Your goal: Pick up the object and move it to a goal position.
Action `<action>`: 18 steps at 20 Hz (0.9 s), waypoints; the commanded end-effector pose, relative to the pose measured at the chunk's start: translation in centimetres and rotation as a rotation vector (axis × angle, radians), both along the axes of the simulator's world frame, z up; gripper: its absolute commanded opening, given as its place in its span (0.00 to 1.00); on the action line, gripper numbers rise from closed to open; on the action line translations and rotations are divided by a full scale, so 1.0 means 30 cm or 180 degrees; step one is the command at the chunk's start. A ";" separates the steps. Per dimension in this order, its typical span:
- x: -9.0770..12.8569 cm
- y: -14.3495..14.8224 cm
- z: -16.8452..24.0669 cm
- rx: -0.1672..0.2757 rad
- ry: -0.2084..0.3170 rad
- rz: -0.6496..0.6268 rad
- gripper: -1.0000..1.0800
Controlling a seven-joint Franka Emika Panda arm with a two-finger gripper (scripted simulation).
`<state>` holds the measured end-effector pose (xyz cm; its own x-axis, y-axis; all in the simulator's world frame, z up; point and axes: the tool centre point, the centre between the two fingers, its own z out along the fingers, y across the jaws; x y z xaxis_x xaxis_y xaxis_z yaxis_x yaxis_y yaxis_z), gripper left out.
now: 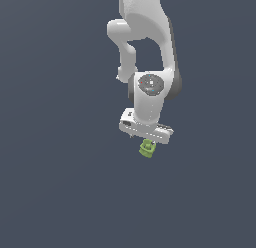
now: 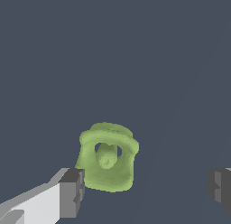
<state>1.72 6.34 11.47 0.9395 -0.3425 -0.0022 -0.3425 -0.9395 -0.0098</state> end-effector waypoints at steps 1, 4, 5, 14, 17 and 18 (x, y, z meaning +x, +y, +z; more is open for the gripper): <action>0.003 0.027 -0.020 -0.0007 0.0002 -0.0152 0.96; 0.006 0.053 -0.041 -0.0015 0.0005 -0.0295 0.96; 0.007 0.061 -0.047 -0.0017 0.0005 -0.0337 0.96; 0.009 0.102 -0.078 -0.0030 0.0007 -0.0559 0.96; 0.009 0.104 -0.080 -0.0031 0.0007 -0.0575 0.96; 0.009 0.104 -0.079 -0.0031 0.0008 -0.0562 0.96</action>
<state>1.97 9.48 9.08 0.8650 -0.5018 -0.0006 -0.5018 -0.8650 0.0000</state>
